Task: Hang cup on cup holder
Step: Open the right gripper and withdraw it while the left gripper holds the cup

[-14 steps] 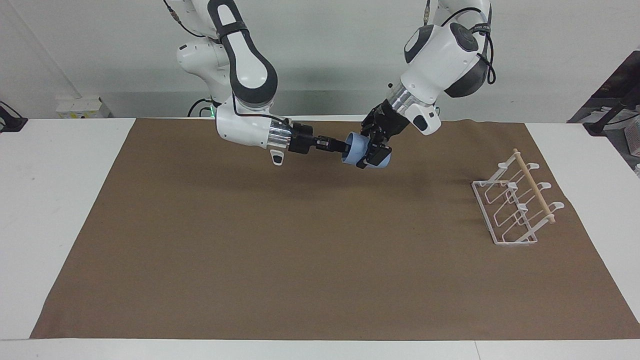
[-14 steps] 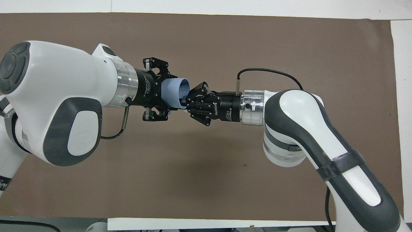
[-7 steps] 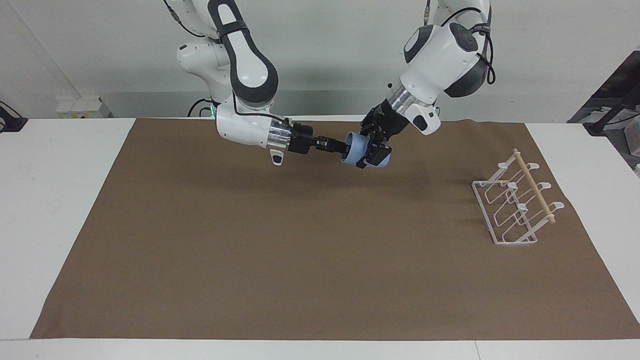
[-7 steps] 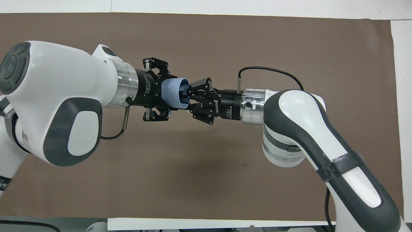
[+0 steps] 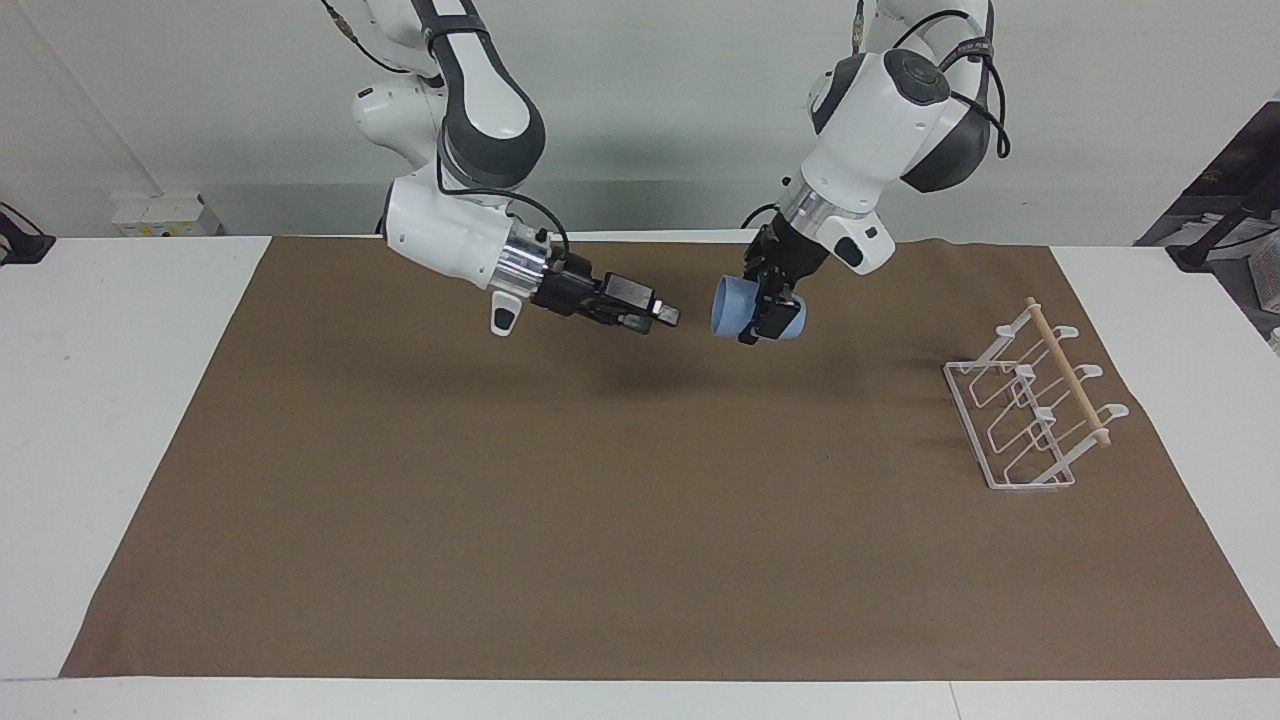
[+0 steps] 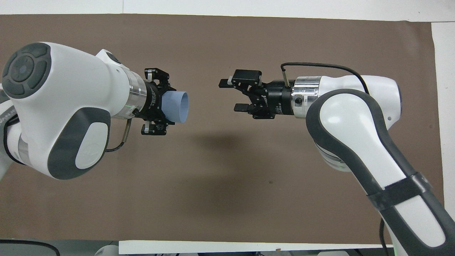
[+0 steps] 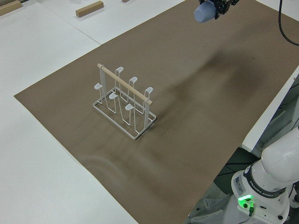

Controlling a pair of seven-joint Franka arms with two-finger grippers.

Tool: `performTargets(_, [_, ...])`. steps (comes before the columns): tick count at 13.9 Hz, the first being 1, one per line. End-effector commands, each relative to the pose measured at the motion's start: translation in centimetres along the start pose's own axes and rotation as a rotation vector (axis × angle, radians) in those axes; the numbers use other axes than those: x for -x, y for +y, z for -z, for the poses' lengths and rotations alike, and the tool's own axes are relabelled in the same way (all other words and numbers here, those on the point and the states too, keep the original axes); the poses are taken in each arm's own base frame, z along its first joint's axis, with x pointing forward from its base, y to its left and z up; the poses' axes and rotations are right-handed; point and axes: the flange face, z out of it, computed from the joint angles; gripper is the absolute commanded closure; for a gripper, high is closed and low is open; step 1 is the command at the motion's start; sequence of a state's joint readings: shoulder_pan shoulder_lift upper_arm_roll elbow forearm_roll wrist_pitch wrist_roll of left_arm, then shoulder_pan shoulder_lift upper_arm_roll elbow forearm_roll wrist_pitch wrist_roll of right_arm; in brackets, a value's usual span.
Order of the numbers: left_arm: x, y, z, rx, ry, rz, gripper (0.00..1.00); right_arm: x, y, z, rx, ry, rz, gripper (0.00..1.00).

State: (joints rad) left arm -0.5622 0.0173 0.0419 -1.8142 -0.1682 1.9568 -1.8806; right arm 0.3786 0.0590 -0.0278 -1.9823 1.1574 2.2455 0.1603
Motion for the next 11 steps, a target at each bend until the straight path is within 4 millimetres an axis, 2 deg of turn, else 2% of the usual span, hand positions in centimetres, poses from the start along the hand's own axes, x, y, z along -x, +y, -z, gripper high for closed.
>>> performTargets(1, [-5.4, 0.5, 0.6, -0.009, 0.193, 0.006, 0.61, -0.9, 0.5, 3.4, 0.151, 0.070, 0.126, 0.00])
performTargets(4, [-10.5, 2.0, 1.1, 0.038, 0.414, -0.010, 0.61, -3.1, 2.8, 6.4, 0.320, 0.095, 0.192, 0.00])
performTargets(6, [-12.9, 3.2, -0.4, 0.038, 0.608, -0.065, 0.60, -4.9, 4.3, 9.3, 0.480, 0.146, 0.266, 0.00])
performTargets(8, [-15.4, 4.1, -1.3, 0.025, 0.803, -0.114, 0.60, -6.7, 5.2, 13.8, 0.667, 0.196, 0.335, 0.00])
performTargets(10, [-16.8, 5.0, -2.9, 0.012, 0.974, -0.179, 0.59, -7.6, 3.9, 19.5, 0.821, 0.185, 0.337, 0.00])
performTargets(11, [-17.6, 5.7, -3.3, 0.018, 1.083, -0.230, 0.59, -7.6, 3.1, 21.2, 0.890, 0.173, 0.336, 0.00])
